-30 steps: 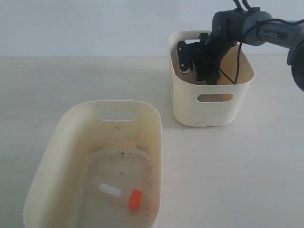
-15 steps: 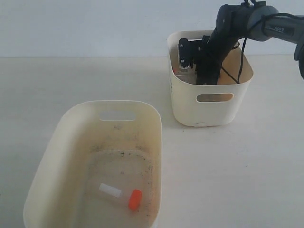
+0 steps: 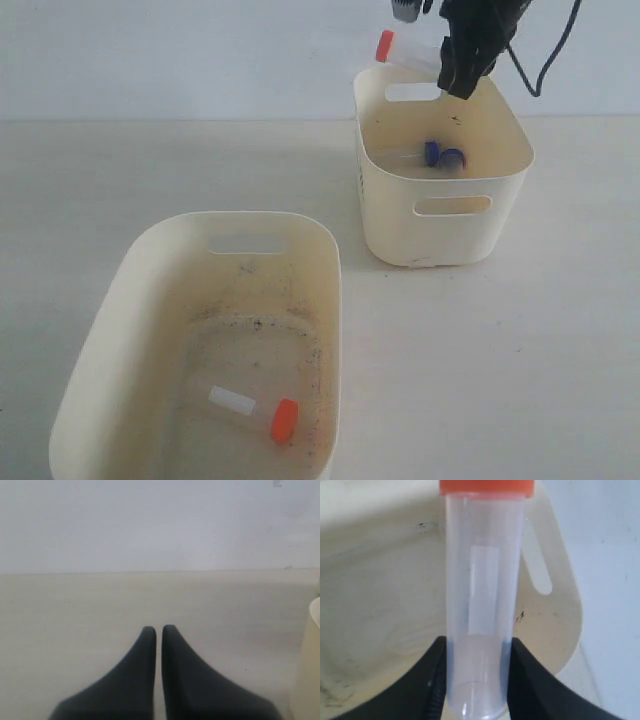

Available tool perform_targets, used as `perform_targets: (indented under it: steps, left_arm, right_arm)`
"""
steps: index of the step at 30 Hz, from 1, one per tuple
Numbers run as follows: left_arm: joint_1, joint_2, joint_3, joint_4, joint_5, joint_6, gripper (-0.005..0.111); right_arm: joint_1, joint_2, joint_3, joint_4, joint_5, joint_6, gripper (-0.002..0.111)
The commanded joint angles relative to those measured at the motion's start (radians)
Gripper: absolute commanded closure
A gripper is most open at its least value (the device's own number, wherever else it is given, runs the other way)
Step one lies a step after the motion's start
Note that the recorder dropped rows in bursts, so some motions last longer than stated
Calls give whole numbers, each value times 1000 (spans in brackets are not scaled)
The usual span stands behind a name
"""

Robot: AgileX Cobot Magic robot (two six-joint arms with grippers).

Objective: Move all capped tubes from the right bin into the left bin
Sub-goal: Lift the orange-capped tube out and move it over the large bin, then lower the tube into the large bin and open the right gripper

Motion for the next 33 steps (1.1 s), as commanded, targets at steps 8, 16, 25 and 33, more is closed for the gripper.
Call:
perform_targets:
  steps: [8,16,25,33]
  left_arm:
    - [0,0,-4,-6,-4,-10,102]
    - [0,0,-4,-6,-4,-10,102]
    - [0,0,-4,-6,-4,-10,102]
    - [0,0,-4,-6,-4,-10,102]
  right_arm:
    - [1,-153,91,467,137,359,108]
    - [14,-308,334,576,137,364,108]
    - [219,-461,604,614,137,361,108]
    - [461,-473,747,645,-17,369,108]
